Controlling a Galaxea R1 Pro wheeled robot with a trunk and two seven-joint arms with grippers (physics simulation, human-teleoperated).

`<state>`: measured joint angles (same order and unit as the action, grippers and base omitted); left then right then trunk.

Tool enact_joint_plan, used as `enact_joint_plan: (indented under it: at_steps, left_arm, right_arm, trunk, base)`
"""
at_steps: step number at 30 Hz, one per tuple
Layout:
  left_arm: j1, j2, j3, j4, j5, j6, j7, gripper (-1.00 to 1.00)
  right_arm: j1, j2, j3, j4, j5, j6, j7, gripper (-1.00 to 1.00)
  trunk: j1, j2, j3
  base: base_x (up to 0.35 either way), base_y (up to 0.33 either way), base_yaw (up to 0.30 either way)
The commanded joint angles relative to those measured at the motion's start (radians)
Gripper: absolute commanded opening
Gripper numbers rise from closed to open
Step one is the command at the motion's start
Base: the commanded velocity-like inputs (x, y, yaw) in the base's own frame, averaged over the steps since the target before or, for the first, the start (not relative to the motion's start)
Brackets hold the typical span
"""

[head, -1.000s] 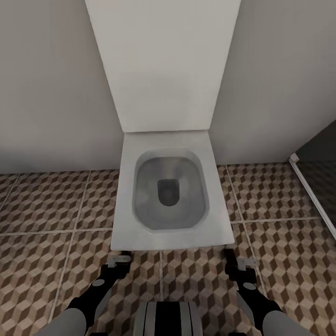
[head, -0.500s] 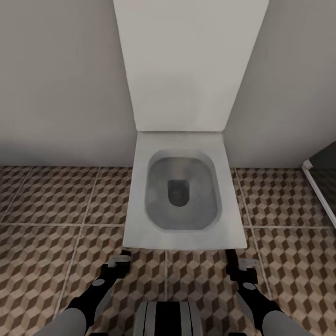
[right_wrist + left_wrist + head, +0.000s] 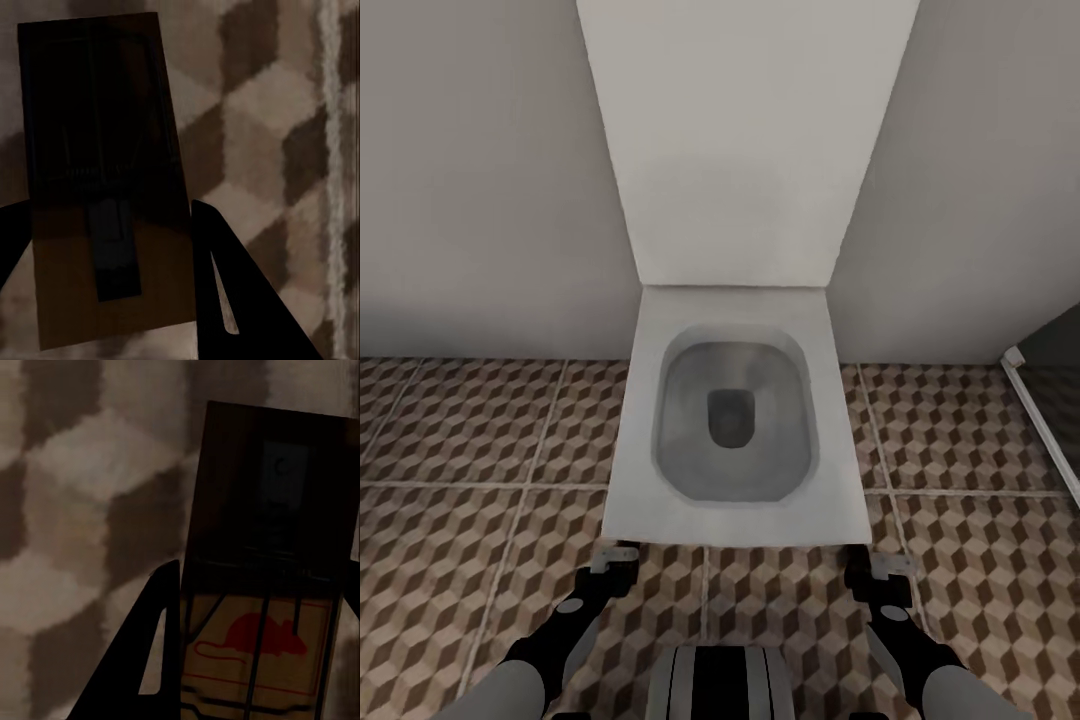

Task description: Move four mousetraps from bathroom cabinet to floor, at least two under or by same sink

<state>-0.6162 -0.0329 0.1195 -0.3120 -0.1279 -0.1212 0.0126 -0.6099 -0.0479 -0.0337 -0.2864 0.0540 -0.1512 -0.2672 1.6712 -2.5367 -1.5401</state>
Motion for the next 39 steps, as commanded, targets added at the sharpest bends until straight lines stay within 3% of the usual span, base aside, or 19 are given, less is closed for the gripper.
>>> enact_joint_plan:
  at_steps: [1, 39]
  left_arm:
    - [0.0, -0.001, 0.006, 0.0, -0.013, -0.004, 0.007, -1.0]
    - [0.0, -0.001, 0.013, -0.002, -0.012, -0.006, 0.009, -1.0]
  right_arm:
    - [0.0, 0.0, -0.003, 0.001, 0.003, -0.004, -0.003, -1.0]
    - [0.0, -0.008, -0.002, 0.001, 0.003, -0.005, 0.007, -1.0]
  trunk:
    - [0.0, 0.0, 0.0]
    - [0.0, 0.0, 0.0]
  base:
    - [0.04, -0.096, 0.0]
    - [0.002, -0.033, 0.0]
